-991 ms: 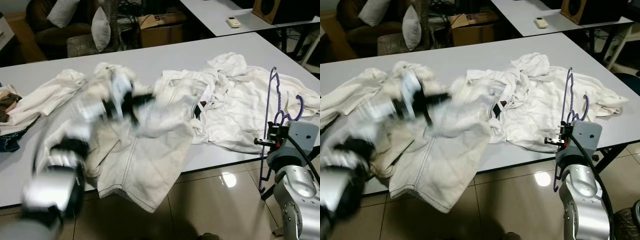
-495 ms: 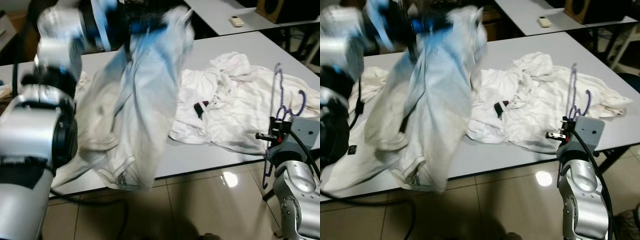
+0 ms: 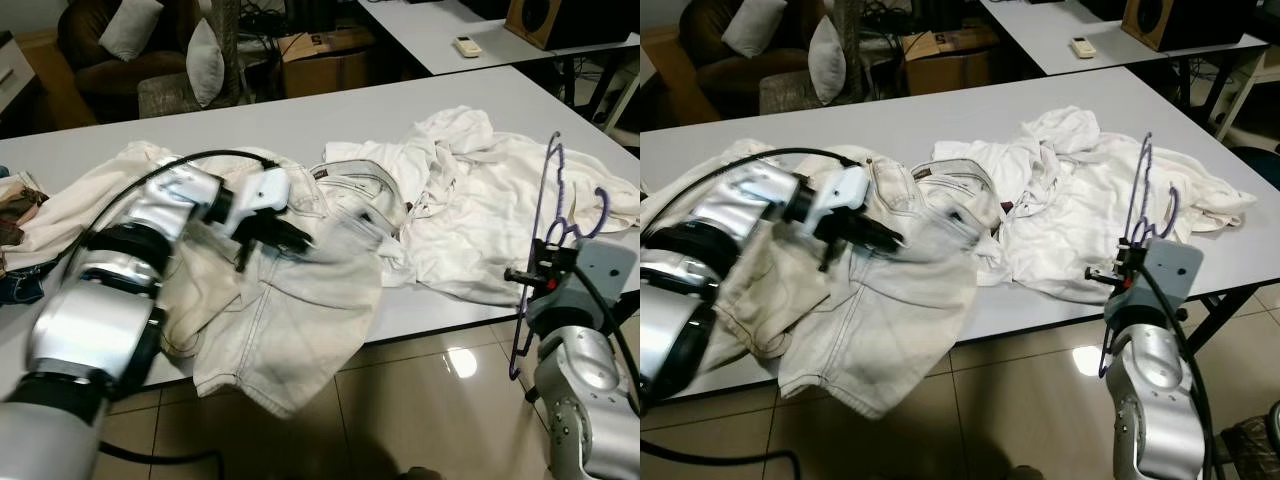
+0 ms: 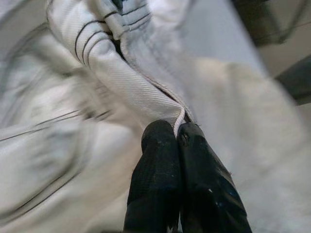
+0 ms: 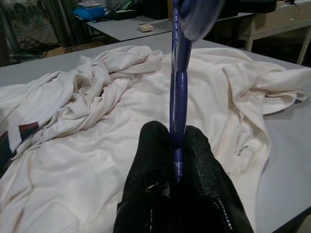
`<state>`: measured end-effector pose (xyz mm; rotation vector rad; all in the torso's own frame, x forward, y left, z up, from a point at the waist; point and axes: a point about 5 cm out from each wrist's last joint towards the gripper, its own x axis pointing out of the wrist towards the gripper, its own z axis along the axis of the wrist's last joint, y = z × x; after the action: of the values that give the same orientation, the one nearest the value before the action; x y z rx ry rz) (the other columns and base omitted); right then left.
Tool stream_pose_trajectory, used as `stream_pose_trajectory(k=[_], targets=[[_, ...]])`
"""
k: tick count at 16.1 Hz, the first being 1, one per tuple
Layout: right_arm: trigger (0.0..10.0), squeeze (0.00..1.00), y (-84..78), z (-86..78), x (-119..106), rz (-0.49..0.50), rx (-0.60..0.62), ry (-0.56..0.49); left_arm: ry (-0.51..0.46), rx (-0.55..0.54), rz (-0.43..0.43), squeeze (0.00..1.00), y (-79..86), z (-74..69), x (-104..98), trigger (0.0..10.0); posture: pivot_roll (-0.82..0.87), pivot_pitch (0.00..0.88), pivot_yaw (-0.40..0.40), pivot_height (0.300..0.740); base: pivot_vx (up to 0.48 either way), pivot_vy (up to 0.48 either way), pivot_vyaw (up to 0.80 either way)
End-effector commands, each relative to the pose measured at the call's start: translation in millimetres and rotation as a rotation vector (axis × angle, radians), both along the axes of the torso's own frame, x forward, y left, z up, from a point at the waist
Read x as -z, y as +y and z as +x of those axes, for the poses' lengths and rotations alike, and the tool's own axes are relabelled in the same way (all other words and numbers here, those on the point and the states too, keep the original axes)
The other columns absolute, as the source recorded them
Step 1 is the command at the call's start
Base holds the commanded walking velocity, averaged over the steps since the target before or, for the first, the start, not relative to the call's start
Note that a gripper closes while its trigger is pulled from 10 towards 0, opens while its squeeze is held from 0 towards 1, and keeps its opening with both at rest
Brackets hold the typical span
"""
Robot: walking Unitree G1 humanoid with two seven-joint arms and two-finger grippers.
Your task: Hang hanger
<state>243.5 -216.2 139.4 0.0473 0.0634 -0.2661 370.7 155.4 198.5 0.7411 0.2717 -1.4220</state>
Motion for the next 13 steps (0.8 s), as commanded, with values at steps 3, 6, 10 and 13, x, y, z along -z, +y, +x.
stream_pose_trajectory(k=[3, 6, 10, 13], targets=[[10.0, 0.00, 4.2, -2.6, 1.5, 0.005, -0.010, 0.012, 0.015, -0.104, -0.320, 1.00, 1.2, 7.9, -28.4, 10.0, -0.24, 0.000, 0.116, 0.740, 0.000, 0.000, 0.00], [10.0, 0.00, 4.9, -1.1, 0.7, 0.007, -0.010, 0.008, 0.063, -0.156, -0.525, 1.00, 5.4, 9.1, -33.5, 10.0, -0.23, 0.000, 0.119, 0.740, 0.000, 0.000, 0.00], [10.0, 0.00, 14.9, 6.0, -22.3, -0.021, -0.211, -0.087, 0.202, -0.100, -0.668, 1.00, 24.2, -7.0, -34.1, 10.0, -0.22, 0.000, 0.120, 0.740, 0.000, 0.000, 0.00], [10.0, 0.00, 21.1, 13.1, -51.6, 0.025, -0.465, -0.183, 0.357, -0.014, -0.429, 1.00, 33.3, -52.9, -5.7, 10.0, -0.20, 0.000, 0.097, 0.740, 0.000, 0.000, 0.00]])
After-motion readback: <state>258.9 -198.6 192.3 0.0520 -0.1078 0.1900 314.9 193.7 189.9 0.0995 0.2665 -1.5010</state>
